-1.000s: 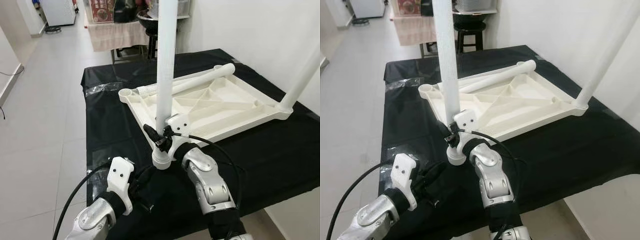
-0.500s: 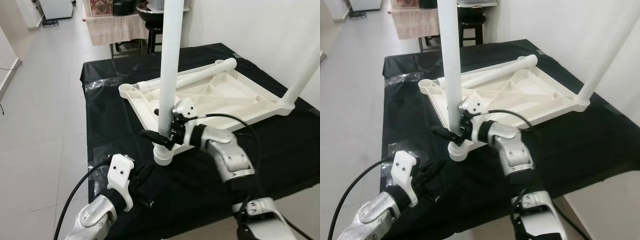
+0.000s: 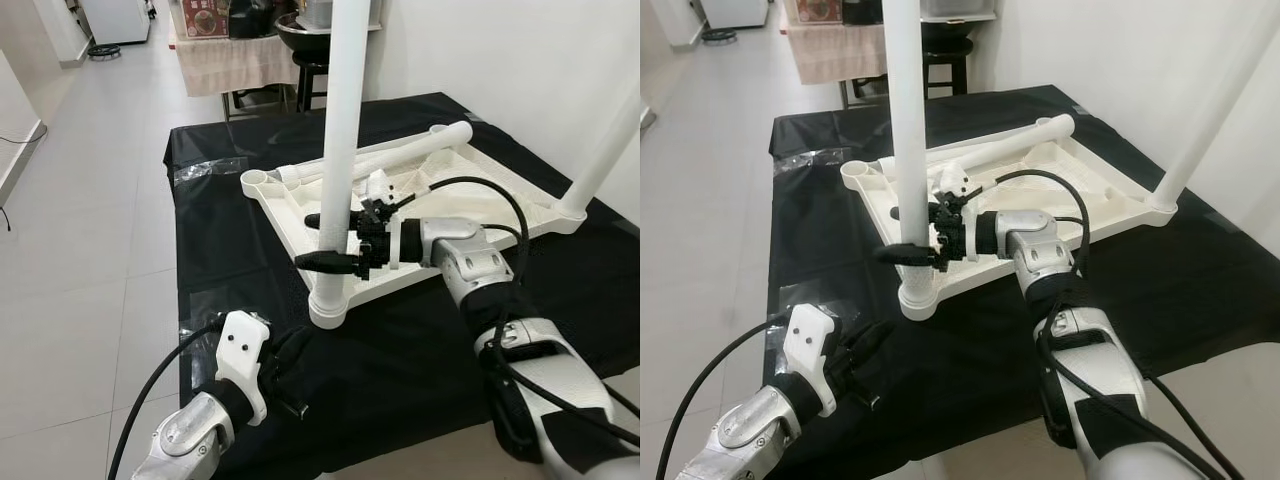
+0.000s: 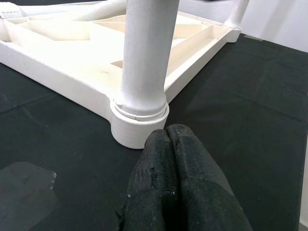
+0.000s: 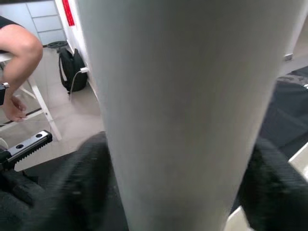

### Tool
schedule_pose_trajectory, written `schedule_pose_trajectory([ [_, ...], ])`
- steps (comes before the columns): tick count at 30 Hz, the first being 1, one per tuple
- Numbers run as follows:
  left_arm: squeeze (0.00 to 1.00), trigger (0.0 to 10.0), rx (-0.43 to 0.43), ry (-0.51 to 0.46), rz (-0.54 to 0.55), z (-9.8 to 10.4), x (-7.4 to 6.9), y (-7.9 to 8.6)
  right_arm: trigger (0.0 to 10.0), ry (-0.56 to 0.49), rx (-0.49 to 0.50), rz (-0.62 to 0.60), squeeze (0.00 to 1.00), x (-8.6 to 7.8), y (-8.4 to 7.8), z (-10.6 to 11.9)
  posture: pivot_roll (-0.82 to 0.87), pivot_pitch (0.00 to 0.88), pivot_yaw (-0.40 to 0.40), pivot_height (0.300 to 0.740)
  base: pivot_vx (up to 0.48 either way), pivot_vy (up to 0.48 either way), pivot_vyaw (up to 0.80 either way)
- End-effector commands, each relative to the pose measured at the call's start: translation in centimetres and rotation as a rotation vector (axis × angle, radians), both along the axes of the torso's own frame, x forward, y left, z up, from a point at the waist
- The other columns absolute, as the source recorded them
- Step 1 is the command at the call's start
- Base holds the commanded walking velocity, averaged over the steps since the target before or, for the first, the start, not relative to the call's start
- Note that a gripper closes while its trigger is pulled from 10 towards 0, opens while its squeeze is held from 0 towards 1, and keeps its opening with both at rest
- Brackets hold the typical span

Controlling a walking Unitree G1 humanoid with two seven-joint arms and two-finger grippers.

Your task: Building children table

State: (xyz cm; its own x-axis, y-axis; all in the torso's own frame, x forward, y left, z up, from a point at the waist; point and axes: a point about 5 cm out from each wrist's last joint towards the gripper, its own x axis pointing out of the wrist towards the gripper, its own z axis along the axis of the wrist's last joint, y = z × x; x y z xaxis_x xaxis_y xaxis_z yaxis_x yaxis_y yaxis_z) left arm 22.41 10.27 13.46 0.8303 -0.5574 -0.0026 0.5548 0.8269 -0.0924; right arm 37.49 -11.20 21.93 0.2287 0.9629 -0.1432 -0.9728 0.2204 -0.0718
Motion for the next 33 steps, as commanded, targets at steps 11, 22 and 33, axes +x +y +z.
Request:
schedule_pose_trajectory([
  [11,0.0,10.0,0.005,0.001,0.007,0.1,-0.3,0.0,0.0,-0.016,0.015,-0.05,0.0,0.3,-0.9,-0.5,0.06,0.102,-0.044,0.74,0.0,0.0,0.0],
  [22,0.0,10.0,0.007,-0.007,0.006,0.3,-0.1,0.2,0.0,0.149,-0.043,-0.913,0.0,-6.6,3.1,-10.0,0.05,0.126,-0.057,0.74,0.0,0.0,0.0],
  [33,0.0,10.0,-0.002,-0.006,0.026,0.1,0.2,0.4,10.0,0.104,-0.022,-0.855,0.0,-5.2,3.3,-8.9,0.01,0.096,-0.047,0.74,0.0,0.0,0.0],
])
